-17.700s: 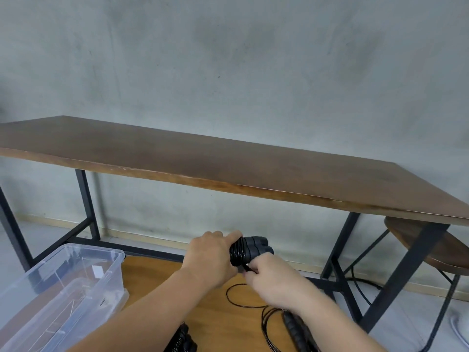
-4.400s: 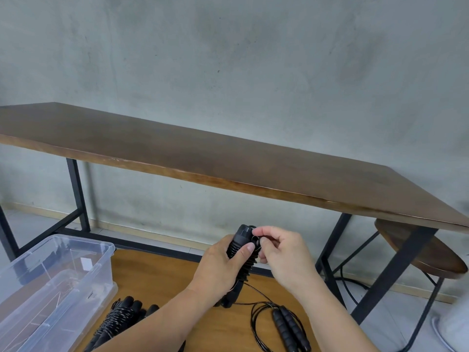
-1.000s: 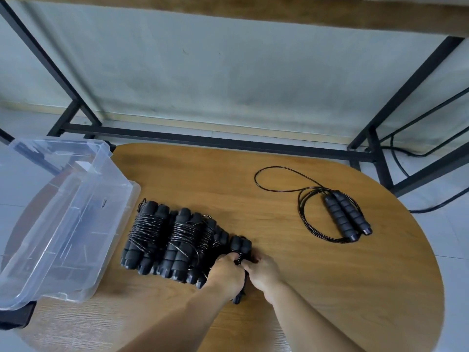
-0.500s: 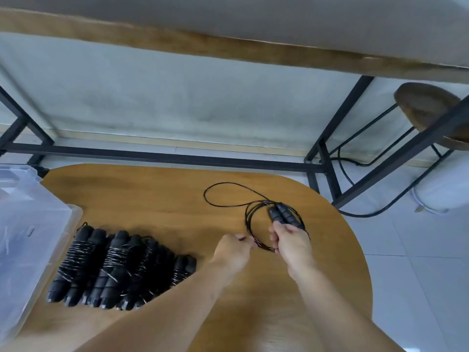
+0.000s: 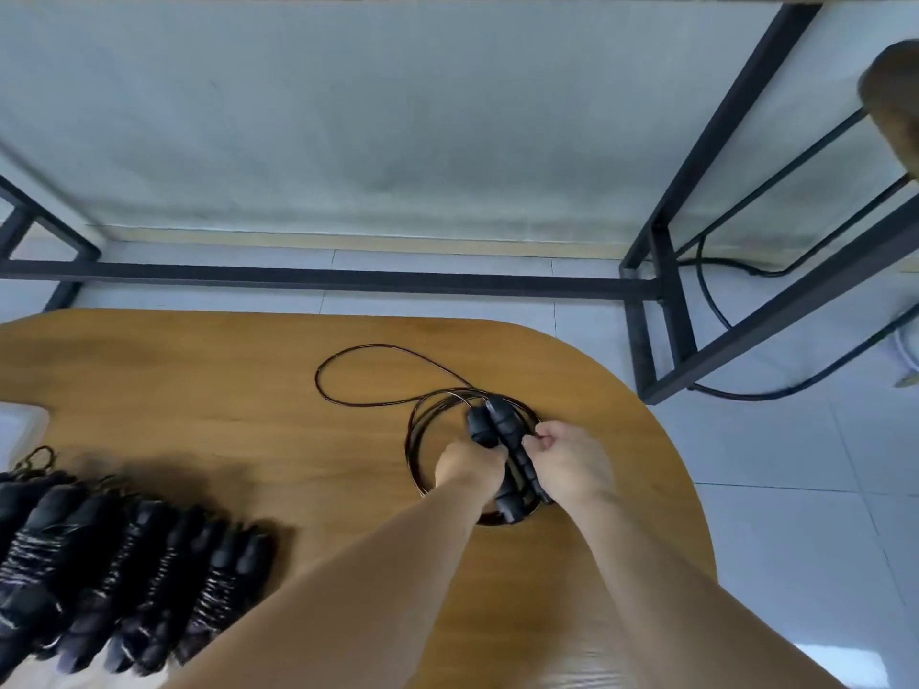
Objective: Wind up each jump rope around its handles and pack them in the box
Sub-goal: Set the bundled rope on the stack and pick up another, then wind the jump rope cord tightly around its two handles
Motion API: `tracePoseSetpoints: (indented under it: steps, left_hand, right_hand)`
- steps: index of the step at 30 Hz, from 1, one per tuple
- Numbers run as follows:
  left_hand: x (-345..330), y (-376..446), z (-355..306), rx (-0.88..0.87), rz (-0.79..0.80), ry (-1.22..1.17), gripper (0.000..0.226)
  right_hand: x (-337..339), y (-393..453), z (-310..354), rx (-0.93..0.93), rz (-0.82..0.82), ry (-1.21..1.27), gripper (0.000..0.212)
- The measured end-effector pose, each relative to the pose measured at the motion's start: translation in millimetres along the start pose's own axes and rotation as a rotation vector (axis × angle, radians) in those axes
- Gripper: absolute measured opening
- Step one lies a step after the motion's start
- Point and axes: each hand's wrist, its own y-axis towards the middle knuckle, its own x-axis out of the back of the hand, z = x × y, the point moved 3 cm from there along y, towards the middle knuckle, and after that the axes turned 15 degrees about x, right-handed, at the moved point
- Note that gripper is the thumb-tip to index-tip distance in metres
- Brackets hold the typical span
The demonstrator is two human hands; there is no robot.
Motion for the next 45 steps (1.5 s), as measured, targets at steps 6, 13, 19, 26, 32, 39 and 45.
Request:
tracePoseSetpoints:
  steps: [6,13,19,26,32,39,45]
  left_hand:
    - [-6,20,4,0.024,-0.054,-0.056,0.018]
    - [12,15,18,0.045,0.105,-0.291,0.018]
    - [72,-38,45,-0.085,0.293,-0.548,0.018]
    - [155,-116,72,-0.232,0.334,-0.564,0.033]
    - [234,-173,114,-0.297,0.613,-0.591,0.039]
    - [305,-218,150,-0.305,0.787,-0.339,0.057]
    - [339,-232,172,-0.314,0.743,-0.278,0.066]
  right_hand:
    - [-8,13,-8,0.023,0.090,0.006,0.042]
    - [-6,6,8,0.000,0.170,0.051,0.031]
    - [-4,-49,48,-0.219,0.068,0.929,0.013]
    - [-11,-117,130,-0.049,0.070,1.137,0.012]
    - [-15,-193,219,0.132,-0.014,1.105,0.008]
    - [-34,-254,286,0.260,-0.124,1.075,0.013]
    - [-41,-286,313,0.297,-0.132,0.870,0.018]
